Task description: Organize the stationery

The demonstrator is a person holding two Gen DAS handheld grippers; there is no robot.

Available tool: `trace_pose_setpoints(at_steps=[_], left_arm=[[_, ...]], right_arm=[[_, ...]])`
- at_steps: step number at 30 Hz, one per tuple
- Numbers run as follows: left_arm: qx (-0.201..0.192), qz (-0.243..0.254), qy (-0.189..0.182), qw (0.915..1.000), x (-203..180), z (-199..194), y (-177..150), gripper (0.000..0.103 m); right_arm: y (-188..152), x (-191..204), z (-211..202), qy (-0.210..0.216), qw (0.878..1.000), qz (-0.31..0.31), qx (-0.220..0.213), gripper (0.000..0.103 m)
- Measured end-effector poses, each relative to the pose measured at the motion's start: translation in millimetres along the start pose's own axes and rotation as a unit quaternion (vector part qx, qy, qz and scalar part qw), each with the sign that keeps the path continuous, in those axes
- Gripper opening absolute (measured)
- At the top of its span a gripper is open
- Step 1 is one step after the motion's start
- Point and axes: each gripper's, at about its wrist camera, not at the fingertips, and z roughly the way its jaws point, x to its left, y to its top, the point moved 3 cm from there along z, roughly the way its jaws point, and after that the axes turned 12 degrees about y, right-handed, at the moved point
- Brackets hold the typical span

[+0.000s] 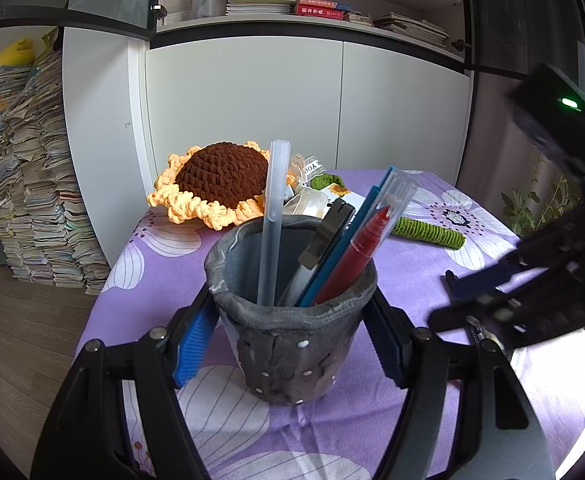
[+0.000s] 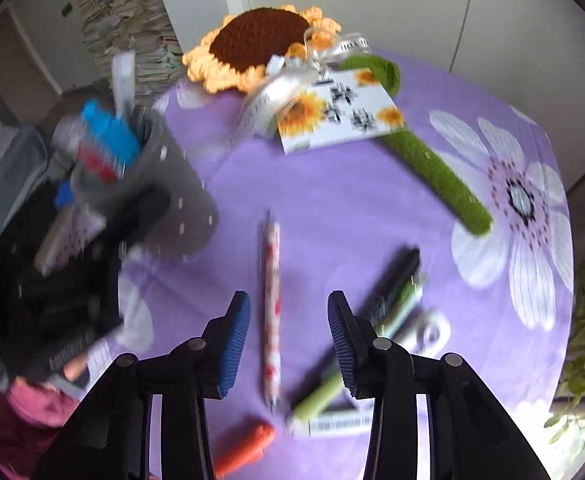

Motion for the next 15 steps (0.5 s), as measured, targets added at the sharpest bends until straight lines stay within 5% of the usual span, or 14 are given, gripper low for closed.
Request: trace_pose_setpoints(at_steps=[10,15], left_arm=[[0.000,0.001,0.000,1.0000,-0.4,0.4,-0.1,0.070],[0.001,0.001,-0.001,1.0000,-0.6,0.5,-0.6,0.070]], right_arm=[[72.2,-6.0,52.4,-0.003,0.999,-0.016,0.036,0.040],[69.4,-0.5,63.1,-0.003,0.999,-0.013,0.053,0.017]])
